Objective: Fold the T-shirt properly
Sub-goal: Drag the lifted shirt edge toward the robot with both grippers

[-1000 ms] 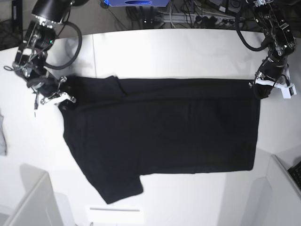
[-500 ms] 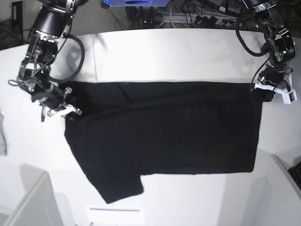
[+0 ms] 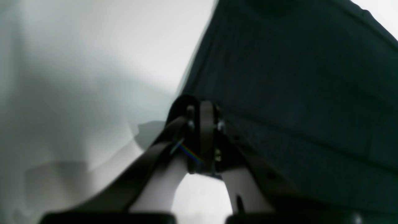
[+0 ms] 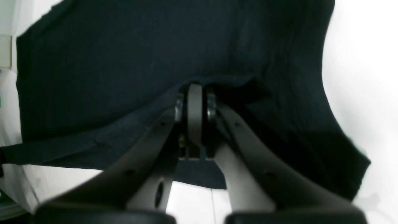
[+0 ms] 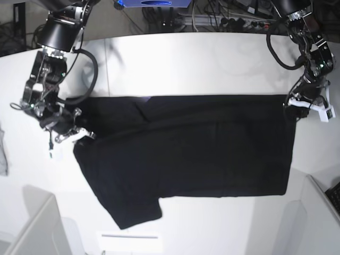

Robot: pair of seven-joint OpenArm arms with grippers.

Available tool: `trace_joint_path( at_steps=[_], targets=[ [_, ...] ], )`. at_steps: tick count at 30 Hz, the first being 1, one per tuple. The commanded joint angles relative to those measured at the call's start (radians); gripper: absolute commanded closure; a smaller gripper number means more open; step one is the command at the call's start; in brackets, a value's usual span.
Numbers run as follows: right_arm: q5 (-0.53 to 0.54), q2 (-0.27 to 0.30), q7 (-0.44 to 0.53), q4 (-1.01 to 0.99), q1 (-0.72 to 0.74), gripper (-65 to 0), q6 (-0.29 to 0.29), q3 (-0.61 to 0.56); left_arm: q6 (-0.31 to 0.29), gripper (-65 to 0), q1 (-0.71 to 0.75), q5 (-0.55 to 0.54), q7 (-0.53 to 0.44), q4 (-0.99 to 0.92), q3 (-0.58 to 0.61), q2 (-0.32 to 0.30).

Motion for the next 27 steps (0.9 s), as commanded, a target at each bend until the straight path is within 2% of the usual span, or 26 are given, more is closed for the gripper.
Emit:
trace_joint_path(
  at_steps=[1, 8, 14, 24, 26, 27],
  targets=[
    [0.011, 0.011, 0.019, -0.005, 0.026, 0.0, 0.005, 0.002, -0.003, 0.0, -0.011, -0.008, -0.028, 0.008, -0.006, -0.016],
    [0.011, 0.010, 0.027, -0.057, 0.031, 0.0, 0.005, 0.002, -0.003, 0.0, -0.036, -0.008, -0.028, -0.014, -0.004, -0.018],
    [0.011, 0.013, 0.019, -0.063, 0.037, 0.0, 0.005, 0.002, -0.003, 0.0, -0.059, -0.008, -0.028, -0.055, 0.060, -0.039],
    [0.011, 0.013, 0.019, -0.063, 0.034, 0.0, 0.005, 0.004, -0.003, 0.0, -0.088, -0.008, -0.028, -0.083, 0.057, -0.039],
    [0.011, 0.013, 0.019, -0.063, 0.033, -9.6, 0.005, 0.010, -0.003, 0.0, -0.089, -0.008, -0.028, -0.085, 0.056, -0.039],
    [0.011, 0.013, 0.022, -0.063, 0.031, -15.0, 0.005, 0.011, -0.003, -4.8, -0.092, -0.008, -0.028, -0.085, 0.056, -0.039]
  ],
)
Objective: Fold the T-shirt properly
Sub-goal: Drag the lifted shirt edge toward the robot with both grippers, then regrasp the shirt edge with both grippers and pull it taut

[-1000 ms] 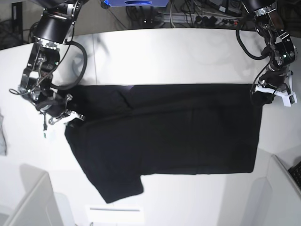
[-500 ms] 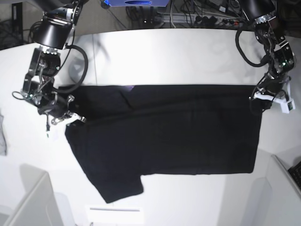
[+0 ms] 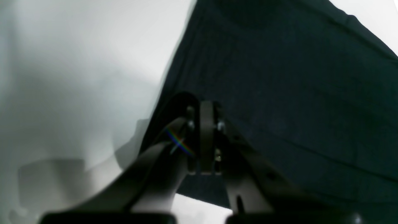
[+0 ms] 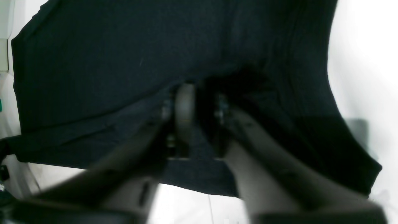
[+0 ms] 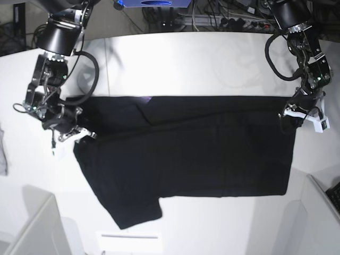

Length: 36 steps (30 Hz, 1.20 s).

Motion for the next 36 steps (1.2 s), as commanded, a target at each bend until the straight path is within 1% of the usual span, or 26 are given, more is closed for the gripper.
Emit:
trace_joint_path(
  at_steps=[1, 3, 4, 6, 9, 11, 14, 16, 19, 21, 23, 25, 26, 28, 29, 31, 33, 35, 36],
  targets=[
    [0.012, 0.010, 0.016, 0.015, 0.019, -18.8, 0.005, 0.005, -0.004, -9.2, -0.021, -0.009, -0.021, 0.016, -0.007, -0.017],
    [0.012, 0.010, 0.017, 0.018, 0.019, -24.6, 0.005, 0.007, -0.004, -21.1, -0.039, -0.009, -0.021, 0.014, -0.007, -0.017],
    [0.012, 0.012, 0.019, 0.018, 0.019, -25.8, 0.005, 0.007, -0.004, -25.0, -0.048, -0.009, -0.021, 0.004, -0.007, -0.017],
    [0.012, 0.012, 0.020, 0.021, 0.019, -25.7, 0.005, 0.008, -0.004, -34.2, -0.071, -0.009, -0.022, -0.023, -0.007, -0.017],
    [0.012, 0.012, 0.030, 0.023, 0.015, -25.7, 0.004, 0.024, -0.004, -42.5, -0.108, -0.009, -0.022, -0.053, -0.007, -0.017],
    [0.012, 0.004, 0.056, 0.026, -0.003, -25.7, 0.004, 0.070, -0.004, -45.6, -0.125, -0.012, -0.026, -0.056, -0.009, -0.017],
    [0.012, 0.001, 0.092, 0.069, -0.044, -25.7, 0.004, 0.119, -0.004, -46.1, -0.128, -0.017, -0.026, -0.026, -0.024, -0.015],
    [0.012, 0.000, 0.114, 0.121, -0.084, -25.7, 0.004, 0.145, -0.004, -46.2, -0.119, -0.017, -0.022, 0.017, -0.090, -0.008],
    [0.012, -0.040, 0.139, 0.222, -0.153, -25.8, 0.002, 0.206, -0.008, -46.7, -0.061, -0.026, -0.022, 0.089, -0.190, 0.023],
    [0.012, -0.072, 0.140, 0.287, -0.190, -26.4, -0.028, 0.266, -0.010, -46.7, -0.010, -0.055, -0.022, 0.126, -0.231, 0.034],
    [0.012, -0.103, 0.134, 0.345, -0.222, -26.7, -0.085, 0.303, -0.010, -46.7, 0.054, -0.116, -0.022, 0.149, -0.253, 0.037],
    [0.012, -0.126, 0.137, 0.393, -0.261, -29.3, -0.128, 0.320, -0.010, -46.7, 0.113, -0.195, -0.027, 0.152, -0.263, 0.037],
    [0.015, -0.145, 0.137, 0.414, -0.282, -32.1, -0.154, 0.323, -0.010, -46.7, 0.147, -0.238, -0.029, 0.151, -0.265, 0.035],
    [0.017, -0.178, 0.139, 0.434, -0.316, -36.8, -0.182, 0.343, -0.010, -46.7, 0.199, -0.303, -0.030, 0.149, -0.265, 0.032],
    [0.017, -0.194, 0.139, 0.436, -0.327, -38.7, -0.182, 0.355, -0.010, -46.7, 0.217, -0.325, -0.030, 0.148, -0.265, 0.032],
    [0.018, -0.224, 0.139, 0.433, -0.345, -42.2, -0.182, 0.377, -0.010, -46.7, 0.239, -0.330, -0.030, 0.146, -0.257, 0.037],
    [0.018, -0.235, 0.139, 0.431, -0.364, -43.7, -0.182, 0.377, -0.011, -46.7, 0.246, -0.331, -0.030, 0.128, -0.256, 0.037],
    [0.026, -0.237, 0.139, 0.423, -0.373, -44.1, -0.182, 0.377, -0.036, -46.7, 0.245, -0.333, -0.030, 0.089, -0.254, 0.037],
    [0.054, -0.238, 0.139, 0.410, -0.374, -44.3, -0.182, 0.380, -0.054, -46.7, 0.240, -0.333, -0.030, 0.063, -0.254, 0.037]
  ],
)
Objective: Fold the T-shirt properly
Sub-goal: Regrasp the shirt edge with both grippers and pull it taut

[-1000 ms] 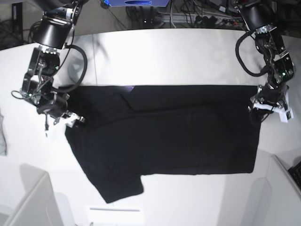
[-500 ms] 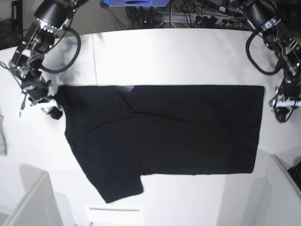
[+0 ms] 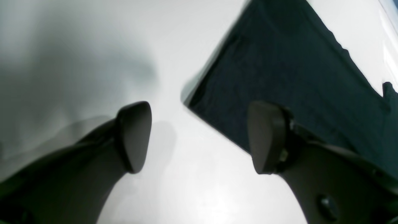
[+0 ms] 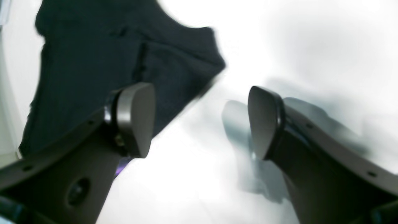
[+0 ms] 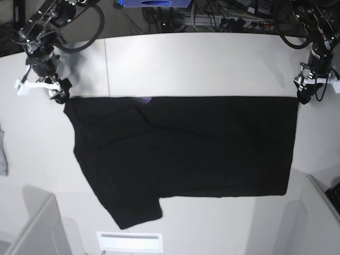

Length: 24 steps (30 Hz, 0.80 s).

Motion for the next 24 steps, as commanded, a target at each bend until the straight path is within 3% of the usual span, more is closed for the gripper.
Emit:
trace_joint_path(
  at_steps=[1, 6, 20, 24],
  targets=[
    [0.059, 0.008, 0.010, -0.008, 0.005, -44.9, 0.005, -0.001, -0.024, -46.4, -0.003, -0.011, -0.017, -0.012, -0.006, -0.015],
    [0.147, 0.026, 0.010, -0.108, 0.002, -44.7, 0.005, 0.007, -0.046, -46.6, -0.035, -0.010, -0.017, -0.102, -0.009, -0.015],
    [0.144, 0.060, 0.010, -0.302, 0.112, -44.0, 0.005, 0.005, -0.046, -45.7, -0.143, -0.008, -0.014, -0.265, -0.001, -0.018],
    [0.144, 0.075, 0.010, -0.324, 0.128, -44.0, 0.005, -0.002, -0.043, -45.7, -0.164, -0.008, -0.017, -0.303, 0.068, -0.023]
  ],
)
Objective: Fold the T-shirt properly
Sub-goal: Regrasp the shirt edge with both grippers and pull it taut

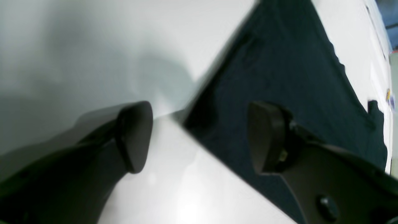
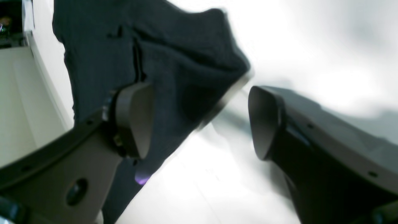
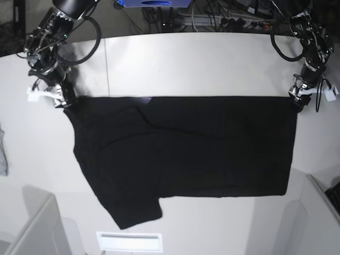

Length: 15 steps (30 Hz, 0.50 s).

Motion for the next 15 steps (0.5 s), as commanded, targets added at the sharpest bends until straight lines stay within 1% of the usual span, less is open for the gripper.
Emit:
trace_joint_path(
  at_steps=[1, 6, 9, 13, 15],
  targets=[
    [-0.016, 0.006, -0.003, -0.004, 0.010, -44.0, -0.007, 0.000, 0.011, -45.7, -0.006, 0.010, 0.043, -0.006, 0.010, -0.001],
    [-0.017, 0.009, -0.002, -0.048, 0.030, -44.0, -0.007, 0.002, 0.014, -45.7, -0.026, 0.010, 0.043, -0.021, 0.019, 0.002],
    [-0.017, 0.026, -0.002, -0.067, 0.036, -44.0, -0.007, 0.000, 0.014, -45.6, -0.038, 0.010, 0.045, -0.021, 0.021, 0.004],
    [-0.017, 0.029, 0.001, -0.105, 0.056, -43.8, -0.007, 0.003, 0.016, -45.4, -0.043, 0.010, 0.045, -0.021, 0.021, 0.004],
    [-0.017, 0.029, 0.021, -0.113, 0.054, -43.2, -0.007, 0.000, 0.016, -43.9, -0.043, 0.010, 0.045, -0.021, 0.021, 0.004]
  ],
)
